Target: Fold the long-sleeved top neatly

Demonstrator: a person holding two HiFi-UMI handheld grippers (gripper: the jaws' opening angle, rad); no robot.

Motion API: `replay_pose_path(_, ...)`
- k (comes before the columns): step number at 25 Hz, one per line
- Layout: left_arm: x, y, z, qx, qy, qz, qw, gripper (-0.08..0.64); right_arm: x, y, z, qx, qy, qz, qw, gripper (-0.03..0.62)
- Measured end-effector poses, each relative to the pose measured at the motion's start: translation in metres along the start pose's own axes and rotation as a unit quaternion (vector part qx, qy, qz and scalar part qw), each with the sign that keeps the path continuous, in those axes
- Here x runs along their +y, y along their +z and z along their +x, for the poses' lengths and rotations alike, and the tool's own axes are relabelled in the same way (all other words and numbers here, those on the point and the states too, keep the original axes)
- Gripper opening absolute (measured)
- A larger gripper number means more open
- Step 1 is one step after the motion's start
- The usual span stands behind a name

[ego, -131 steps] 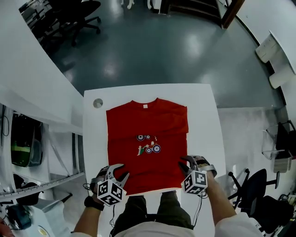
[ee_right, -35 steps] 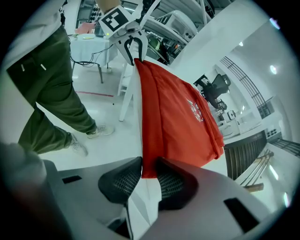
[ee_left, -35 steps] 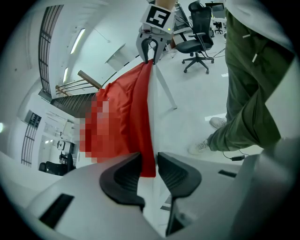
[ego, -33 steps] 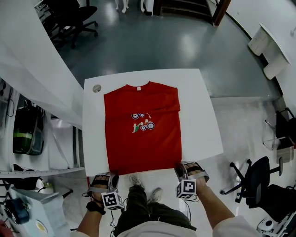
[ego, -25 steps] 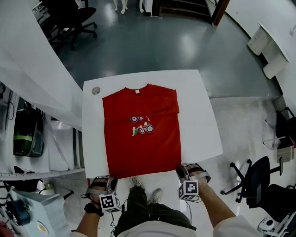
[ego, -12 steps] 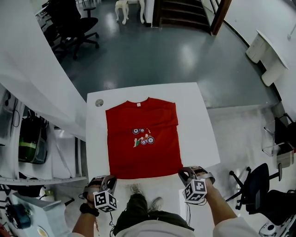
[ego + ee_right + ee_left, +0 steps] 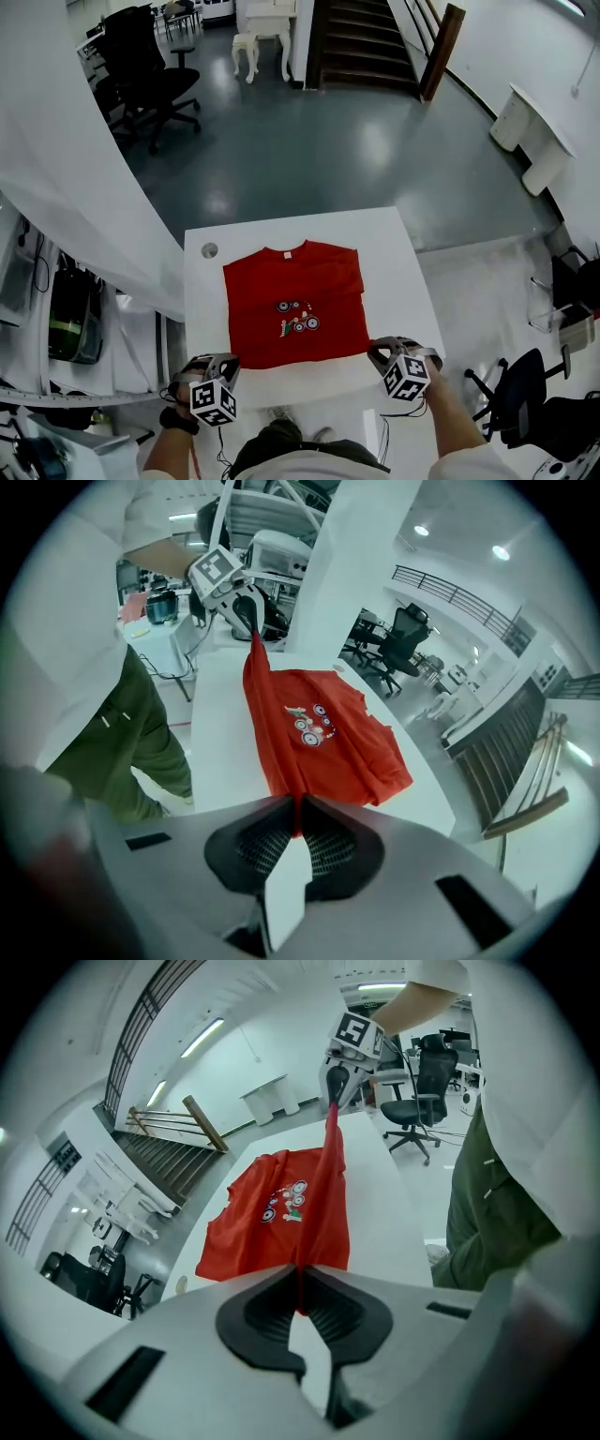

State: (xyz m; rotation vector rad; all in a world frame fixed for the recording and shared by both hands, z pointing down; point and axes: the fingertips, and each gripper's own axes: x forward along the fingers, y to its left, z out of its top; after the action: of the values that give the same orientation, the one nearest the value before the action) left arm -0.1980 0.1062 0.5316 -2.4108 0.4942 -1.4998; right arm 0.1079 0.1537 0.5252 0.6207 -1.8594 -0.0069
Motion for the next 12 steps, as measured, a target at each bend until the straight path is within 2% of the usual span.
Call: replay_pose_path(12,0.077,0.007,0.015,-0.015,-0.028,-0.021,0.9993,0.023,-0.074,0.028,0.005,0.013,-0.003,0.020,1.000,0.040)
